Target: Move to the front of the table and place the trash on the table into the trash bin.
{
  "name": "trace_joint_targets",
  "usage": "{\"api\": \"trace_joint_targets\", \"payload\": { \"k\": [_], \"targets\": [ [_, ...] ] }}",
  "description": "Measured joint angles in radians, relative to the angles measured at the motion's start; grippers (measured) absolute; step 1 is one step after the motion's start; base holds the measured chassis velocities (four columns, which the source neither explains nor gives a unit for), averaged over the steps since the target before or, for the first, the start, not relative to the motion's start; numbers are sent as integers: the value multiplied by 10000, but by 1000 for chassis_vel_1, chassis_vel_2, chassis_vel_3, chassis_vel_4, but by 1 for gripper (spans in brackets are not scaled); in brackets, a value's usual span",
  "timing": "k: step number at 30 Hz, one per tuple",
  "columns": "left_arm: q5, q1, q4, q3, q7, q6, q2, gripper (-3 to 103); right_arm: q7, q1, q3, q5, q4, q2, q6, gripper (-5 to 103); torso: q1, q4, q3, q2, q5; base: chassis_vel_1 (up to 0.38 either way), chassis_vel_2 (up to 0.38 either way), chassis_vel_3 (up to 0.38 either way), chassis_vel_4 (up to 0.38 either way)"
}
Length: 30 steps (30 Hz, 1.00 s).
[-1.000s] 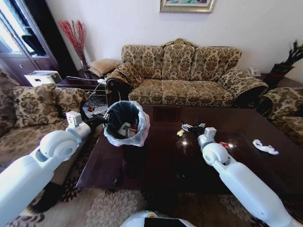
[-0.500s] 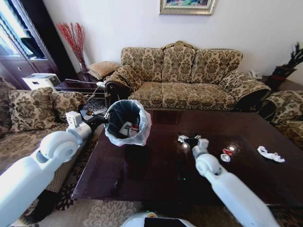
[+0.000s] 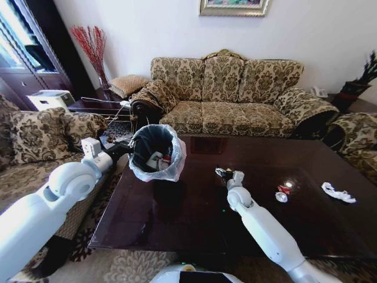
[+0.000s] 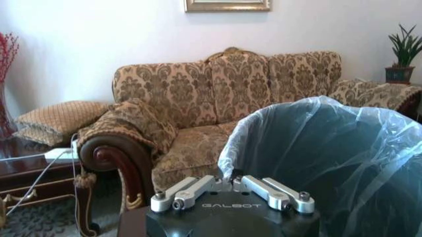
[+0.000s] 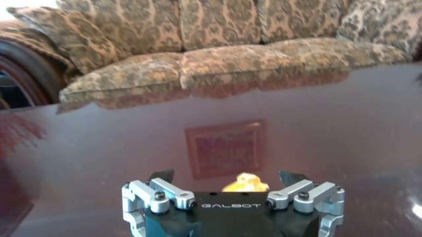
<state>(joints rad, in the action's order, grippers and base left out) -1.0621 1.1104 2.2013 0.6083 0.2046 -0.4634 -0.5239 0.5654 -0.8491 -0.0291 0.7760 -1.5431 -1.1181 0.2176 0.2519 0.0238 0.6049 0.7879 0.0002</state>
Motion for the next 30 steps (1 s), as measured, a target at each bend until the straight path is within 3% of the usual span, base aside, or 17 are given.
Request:
{"api": "trace_joint_targets", "payload": {
  "k": [3, 8, 16, 18, 22, 24, 27, 30],
  "targets": [
    [-1, -31, -61, 1, -30, 1, 14, 3, 114, 28, -51, 174, 83, -92, -2, 102, 1, -1, 0, 0, 2, 0, 0, 0, 0],
    [-32, -69, -104, 53, -54, 2, 42, 3, 268, 132, -89, 856, 96, -116, 70, 90, 0, 3, 0, 0, 1, 0, 0, 0, 0],
    [-46, -68, -84, 67, -73, 3, 41, 3, 297, 158, -84, 937, 195, -22, 88, 52, 1, 0, 0, 0, 1, 0, 0, 0, 0],
    [-47, -70, -76, 67, -77, 3, 41, 3, 324, 154, -84, 944, 197, -21, 91, 52, 0, 0, 0, 0, 1, 0, 0, 0, 0],
    [-45, -55, -33, 66, -83, 4, -3, 3, 370, 90, -87, 977, 196, 2, 126, 31, 0, 3, 0, 0, 1, 0, 0, 0, 0],
    [-45, -50, -23, 66, -83, 4, -7, 3, 380, 77, -89, 976, 193, 6, 127, 31, 0, 2, 0, 0, 1, 0, 0, 0, 0],
    [-52, -71, -6, 66, -89, 13, -7, 3, 397, -61, -218, 578, -297, 157, 44, 15, 1, 1, 0, 0, 4, 0, 0, 0, 0],
    [-104, -164, -20, 53, -93, 19, 54, 3, 309, -53, -267, 98, -1223, 563, -99, 9, 1, 0, 0, 0, 6, 0, 0, 0, 0]
  ]
}}
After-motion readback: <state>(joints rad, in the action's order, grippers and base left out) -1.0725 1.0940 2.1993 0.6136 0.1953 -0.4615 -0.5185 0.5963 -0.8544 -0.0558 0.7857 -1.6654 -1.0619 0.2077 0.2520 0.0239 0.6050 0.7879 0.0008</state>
